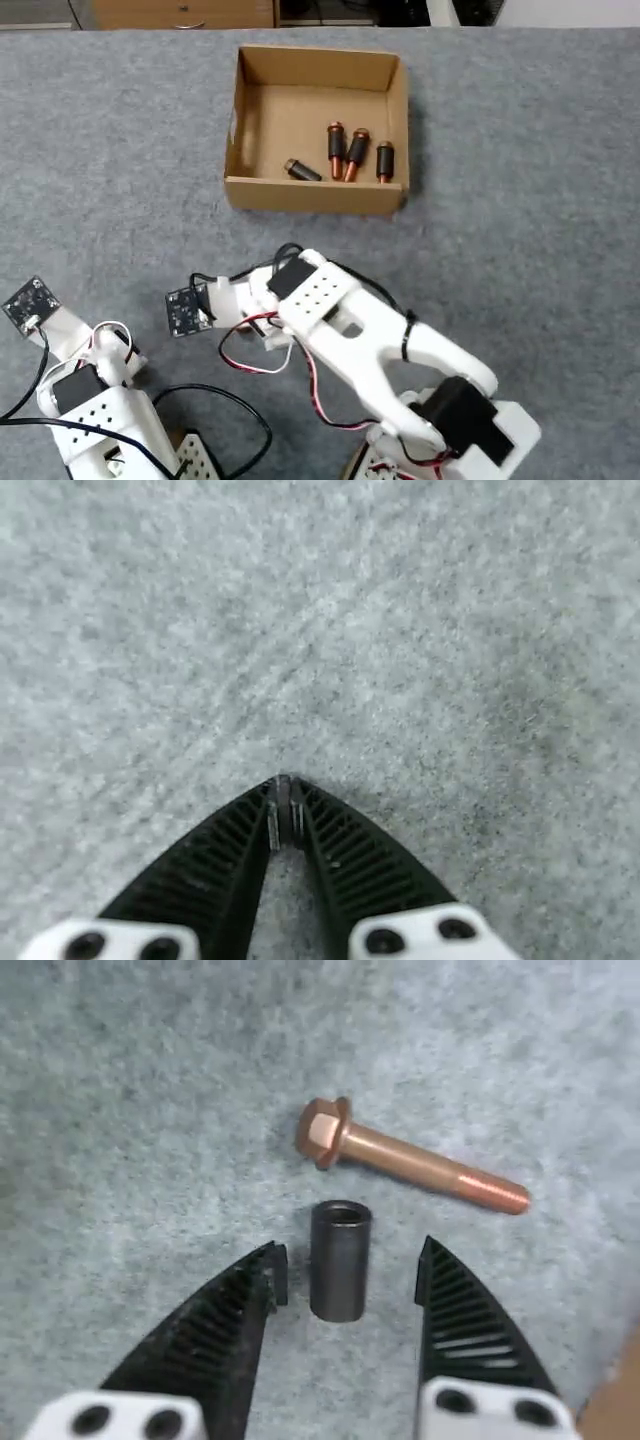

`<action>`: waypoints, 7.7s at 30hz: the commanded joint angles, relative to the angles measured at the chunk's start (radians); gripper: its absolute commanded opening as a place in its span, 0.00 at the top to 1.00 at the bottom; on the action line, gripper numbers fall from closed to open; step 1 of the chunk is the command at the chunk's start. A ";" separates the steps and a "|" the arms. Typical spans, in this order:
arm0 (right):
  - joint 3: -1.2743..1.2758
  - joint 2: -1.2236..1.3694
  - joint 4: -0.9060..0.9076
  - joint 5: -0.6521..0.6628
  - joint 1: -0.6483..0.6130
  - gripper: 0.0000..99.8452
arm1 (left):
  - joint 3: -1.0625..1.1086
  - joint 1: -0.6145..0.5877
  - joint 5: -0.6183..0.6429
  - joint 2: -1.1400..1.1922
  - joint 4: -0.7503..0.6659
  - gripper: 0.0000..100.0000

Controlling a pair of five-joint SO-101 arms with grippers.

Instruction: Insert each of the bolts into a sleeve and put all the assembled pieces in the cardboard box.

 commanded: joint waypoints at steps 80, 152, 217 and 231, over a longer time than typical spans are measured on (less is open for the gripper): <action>-0.363 -0.507 0.153 -0.531 0.503 1.00 | -0.247 0.169 -0.008 0.010 0.101 0.98; -0.282 -0.986 0.402 -1.053 0.897 1.00 | -0.744 0.996 -0.129 1.283 -0.305 0.80; -0.216 -0.990 0.405 -0.954 0.897 1.00 | -1.069 0.640 -2.097 1.389 0.130 0.98; -0.211 -0.986 0.404 -0.954 0.897 1.00 | -0.870 0.680 -1.996 1.380 -0.169 0.98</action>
